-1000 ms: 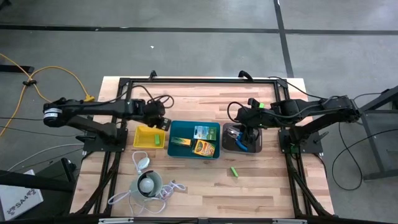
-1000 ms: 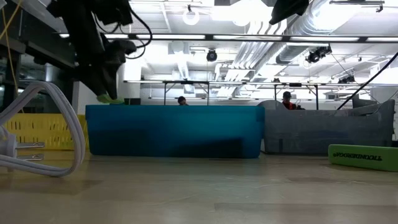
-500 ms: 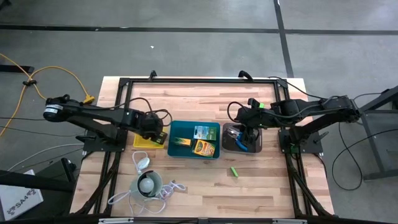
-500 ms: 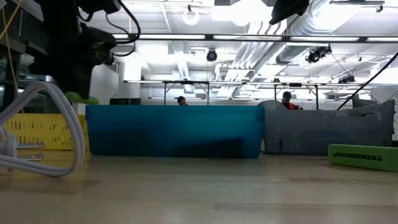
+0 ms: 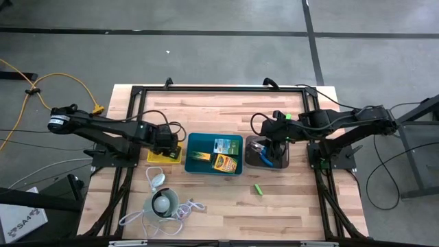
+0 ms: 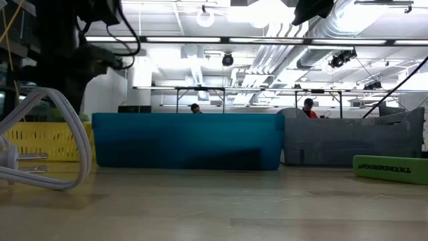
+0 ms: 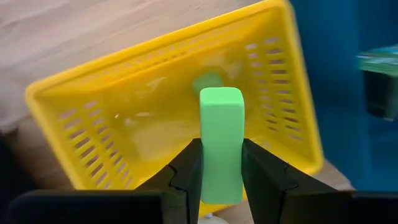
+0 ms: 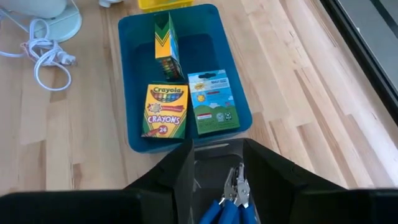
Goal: Pick & Place School Supplies
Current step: Put the green eraser into the yellow bin
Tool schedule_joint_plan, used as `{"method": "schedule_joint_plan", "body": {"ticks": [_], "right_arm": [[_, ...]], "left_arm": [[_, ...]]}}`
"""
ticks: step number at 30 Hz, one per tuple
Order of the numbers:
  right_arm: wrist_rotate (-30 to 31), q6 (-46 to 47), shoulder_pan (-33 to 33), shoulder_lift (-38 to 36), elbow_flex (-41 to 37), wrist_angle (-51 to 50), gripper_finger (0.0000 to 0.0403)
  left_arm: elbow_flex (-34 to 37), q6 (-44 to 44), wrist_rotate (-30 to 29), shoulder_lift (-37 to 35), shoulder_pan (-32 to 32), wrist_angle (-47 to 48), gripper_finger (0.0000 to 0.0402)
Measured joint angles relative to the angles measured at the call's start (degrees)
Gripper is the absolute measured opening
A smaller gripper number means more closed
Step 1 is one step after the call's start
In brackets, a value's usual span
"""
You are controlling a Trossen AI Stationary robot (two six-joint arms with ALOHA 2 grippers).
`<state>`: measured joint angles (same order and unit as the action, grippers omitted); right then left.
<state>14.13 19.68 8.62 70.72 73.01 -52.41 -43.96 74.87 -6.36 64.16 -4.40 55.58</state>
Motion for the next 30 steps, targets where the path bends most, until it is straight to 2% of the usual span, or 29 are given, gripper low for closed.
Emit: {"method": "schedule_joint_plan", "body": {"ticks": [6, 11, 22, 30], "right_arm": [[0.0, 0.0, 0.0, 0.0, 0.0, -0.1, 0.0128], [0.0, 0.0, 0.0, 0.0, 0.0, -0.1, 0.0128], [-0.8, 0.0, 0.0, 0.0, 0.0, -0.3, 0.0128], [-0.8, 0.0, 0.0, 0.0, 0.0, -0.4, 0.0128]], "left_arm": [[1.1, 6.8, -0.2, 0.3, 0.0, 0.4, 0.009], [1.1, 8.7, -2.9, 2.2, 0.0, 0.6, 0.009], [1.2, 10.6, -3.8, 8.9, 0.0, 0.3, 0.009], [1.2, 9.2, -4.5, 11.5, 0.0, -3.7, 0.009]]}}
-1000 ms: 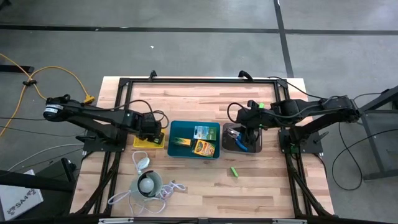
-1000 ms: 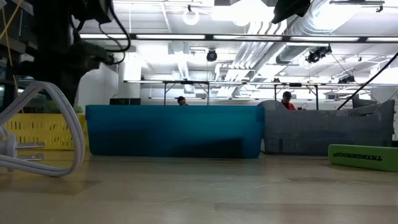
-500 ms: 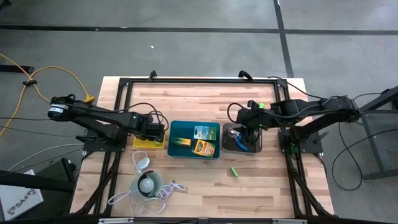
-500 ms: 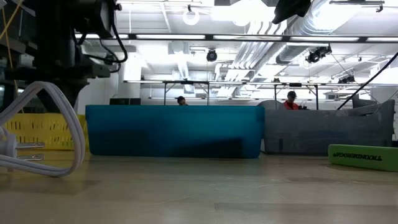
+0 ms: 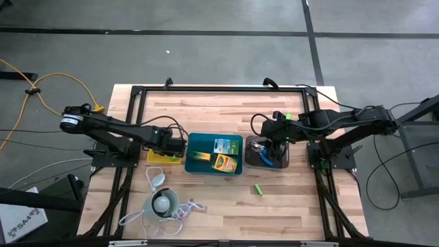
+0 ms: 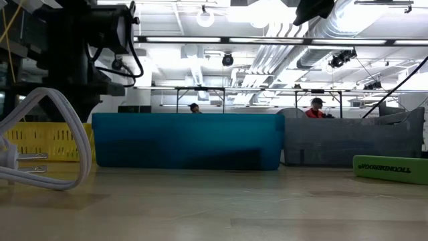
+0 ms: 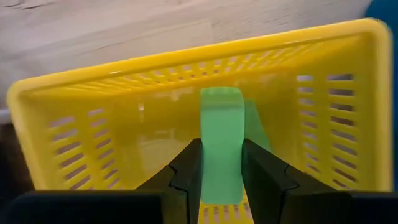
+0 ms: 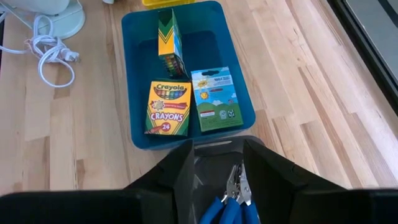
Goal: Pick & Place School Supplies
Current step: Put the green eraser into the yellow bin
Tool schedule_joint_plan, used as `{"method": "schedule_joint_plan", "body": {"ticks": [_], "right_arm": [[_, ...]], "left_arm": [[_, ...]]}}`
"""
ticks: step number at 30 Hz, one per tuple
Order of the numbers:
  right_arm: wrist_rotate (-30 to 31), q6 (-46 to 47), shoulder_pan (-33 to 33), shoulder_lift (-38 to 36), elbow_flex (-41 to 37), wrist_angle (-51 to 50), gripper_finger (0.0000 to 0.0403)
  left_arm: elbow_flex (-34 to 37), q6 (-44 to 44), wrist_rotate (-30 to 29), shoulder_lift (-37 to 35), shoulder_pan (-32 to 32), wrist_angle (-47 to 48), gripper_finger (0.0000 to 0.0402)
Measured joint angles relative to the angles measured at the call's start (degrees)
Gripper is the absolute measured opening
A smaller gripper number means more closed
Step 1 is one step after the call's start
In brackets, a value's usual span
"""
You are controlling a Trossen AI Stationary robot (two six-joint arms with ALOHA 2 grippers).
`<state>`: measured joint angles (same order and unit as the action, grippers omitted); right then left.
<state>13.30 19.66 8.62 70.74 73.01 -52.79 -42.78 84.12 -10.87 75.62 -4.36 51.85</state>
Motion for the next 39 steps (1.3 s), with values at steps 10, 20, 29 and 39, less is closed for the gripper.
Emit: {"method": "schedule_joint_plan", "body": {"ticks": [10, 20, 29, 39], "right_arm": [[0.0, 0.0, 0.0, 0.0, 0.0, -0.4, 0.0128], [-0.4, 0.0, 0.0, 0.0, 0.0, -0.4, 0.0128], [-0.4, 0.0, 0.0, 0.0, 0.0, -0.4, 0.0128], [-0.4, 0.0, 0.0, 0.0, 0.0, -0.4, 0.0128]], "left_arm": [[0.0, -0.1, 0.0, 0.4, 0.0, 0.0, 0.009], [0.0, 0.2, 1.3, 0.4, 0.0, 0.0, 0.0099], [0.0, 0.2, 1.7, 0.4, 0.0, 0.0, 0.0126], [0.0, 0.3, 1.8, 0.5, 0.0, 0.0, 0.0127]]}}
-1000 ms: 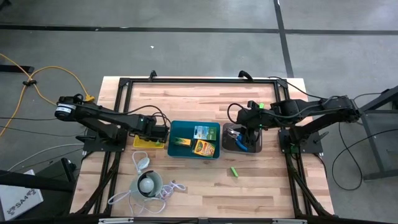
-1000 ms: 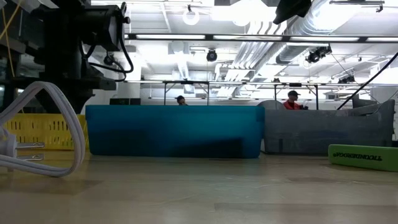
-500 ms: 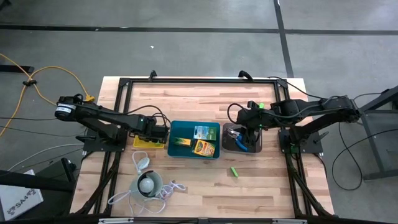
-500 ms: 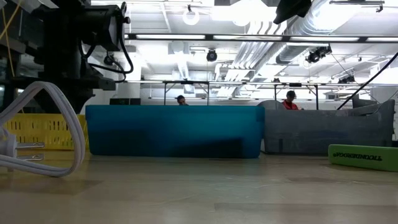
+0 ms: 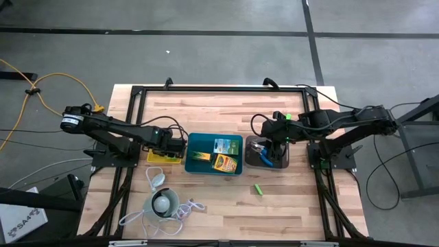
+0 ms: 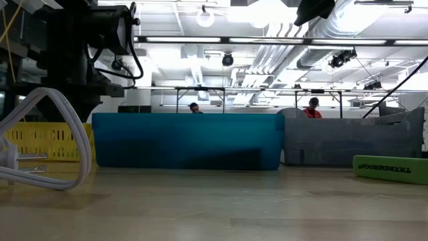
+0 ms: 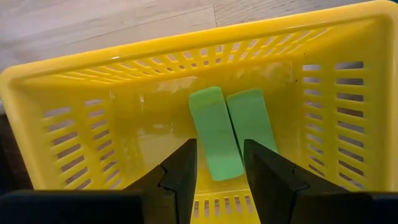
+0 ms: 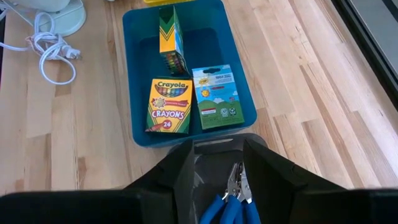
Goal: Pick & Place School Supplies
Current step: Put the green eraser into the yellow bin
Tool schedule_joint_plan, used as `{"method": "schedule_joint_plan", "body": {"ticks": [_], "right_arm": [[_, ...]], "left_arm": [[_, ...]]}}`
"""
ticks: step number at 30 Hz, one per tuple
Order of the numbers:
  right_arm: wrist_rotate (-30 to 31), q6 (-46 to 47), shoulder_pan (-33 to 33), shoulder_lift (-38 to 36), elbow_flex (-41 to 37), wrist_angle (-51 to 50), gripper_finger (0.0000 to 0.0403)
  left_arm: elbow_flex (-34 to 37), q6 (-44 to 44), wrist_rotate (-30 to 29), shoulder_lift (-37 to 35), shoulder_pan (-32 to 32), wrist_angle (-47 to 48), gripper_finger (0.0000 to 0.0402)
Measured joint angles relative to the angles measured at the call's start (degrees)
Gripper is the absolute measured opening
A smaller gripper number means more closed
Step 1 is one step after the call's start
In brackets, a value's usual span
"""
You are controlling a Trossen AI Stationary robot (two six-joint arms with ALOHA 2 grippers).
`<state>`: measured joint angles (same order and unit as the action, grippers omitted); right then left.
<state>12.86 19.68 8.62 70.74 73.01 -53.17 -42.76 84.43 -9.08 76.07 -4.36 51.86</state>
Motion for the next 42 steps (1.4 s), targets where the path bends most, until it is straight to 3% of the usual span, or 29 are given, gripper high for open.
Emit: {"method": "schedule_joint_plan", "body": {"ticks": [6, 23, 42], "right_arm": [[0.0, 0.0, 0.0, 0.0, 0.0, 0.0, 0.0128], [0.3, 0.0, 0.0, 0.0, 0.0, 0.7, 0.0128], [0.4, 0.0, 0.0, 0.0, 0.0, 0.9, 0.0128]], "left_arm": [[0.0, -0.2, 0.4, 0.0, 0.0, 0.0, 0.0127], [-1.7, -14.9, 12.3, -1.1, 9.0, -1.2, 0.0127], [-10.8, -26.6, 14.8, -1.1, 10.8, -1.3, 0.0126]]}}
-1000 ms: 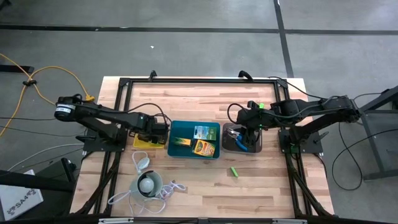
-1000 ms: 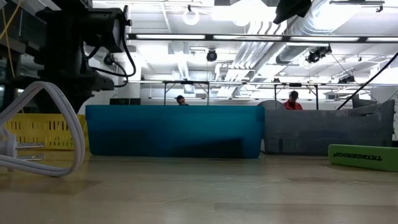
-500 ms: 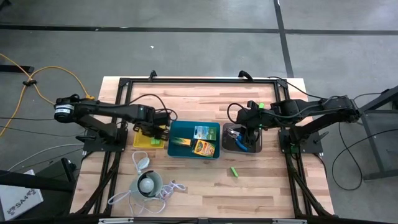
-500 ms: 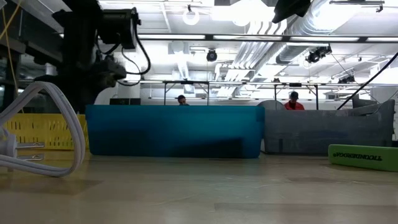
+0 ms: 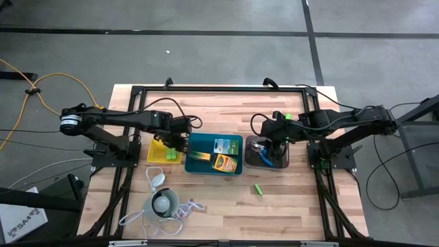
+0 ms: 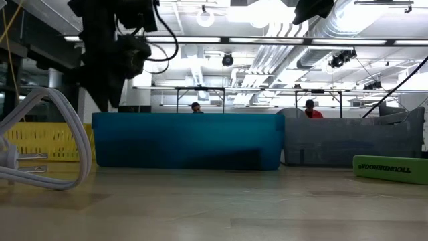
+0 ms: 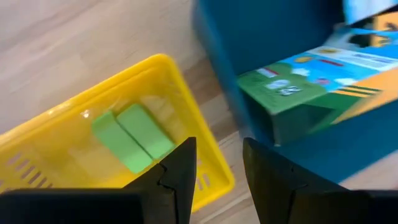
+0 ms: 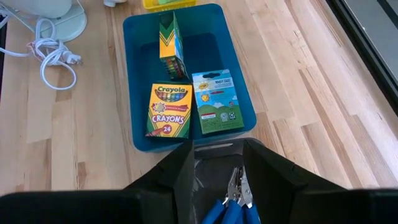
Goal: Pick & Place School Supplies
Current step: Put the green eraser into the yellow bin
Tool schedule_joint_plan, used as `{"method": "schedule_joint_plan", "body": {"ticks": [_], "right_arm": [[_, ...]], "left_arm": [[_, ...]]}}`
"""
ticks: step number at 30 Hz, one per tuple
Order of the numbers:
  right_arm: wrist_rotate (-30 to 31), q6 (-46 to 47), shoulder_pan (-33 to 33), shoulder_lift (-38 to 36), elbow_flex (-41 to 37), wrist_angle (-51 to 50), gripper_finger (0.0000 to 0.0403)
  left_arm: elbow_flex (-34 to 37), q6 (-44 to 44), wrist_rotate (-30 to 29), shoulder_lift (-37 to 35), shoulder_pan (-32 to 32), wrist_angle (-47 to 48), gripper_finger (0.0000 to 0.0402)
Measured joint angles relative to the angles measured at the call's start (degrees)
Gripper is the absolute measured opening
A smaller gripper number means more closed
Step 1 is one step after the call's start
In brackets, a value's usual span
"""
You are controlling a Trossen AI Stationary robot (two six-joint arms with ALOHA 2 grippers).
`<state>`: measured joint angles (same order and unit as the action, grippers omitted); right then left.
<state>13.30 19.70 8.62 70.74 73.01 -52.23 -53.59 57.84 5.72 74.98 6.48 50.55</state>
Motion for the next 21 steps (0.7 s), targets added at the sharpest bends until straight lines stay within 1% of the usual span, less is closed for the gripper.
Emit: {"method": "schedule_joint_plan", "body": {"ticks": [6, 14, 17, 21], "right_arm": [[0.0, 0.0, 0.0, 0.0, 0.0, 0.0, 0.0128], [0.0, 1.3, 0.0, 0.0, 0.0, 0.2, 0.0128], [0.0, 3.0, 0.0, 0.0, 0.0, 0.2, 0.0128], [0.0, 3.3, 0.0, 0.0, 0.0, 0.2, 0.0128]], "left_arm": [[-3.1, -4.8, 0.0, 0.0, 0.1, 0.0, 0.0126], [-7.4, -14.3, 0.0, 0.0, 0.3, -0.3, 0.0126], [-9.1, -18.5, 0.0, 0.0, 0.3, -0.7, 0.0126], [-10.2, -26.0, 0.0, 0.0, 0.3, -3.8, 0.0126]]}}
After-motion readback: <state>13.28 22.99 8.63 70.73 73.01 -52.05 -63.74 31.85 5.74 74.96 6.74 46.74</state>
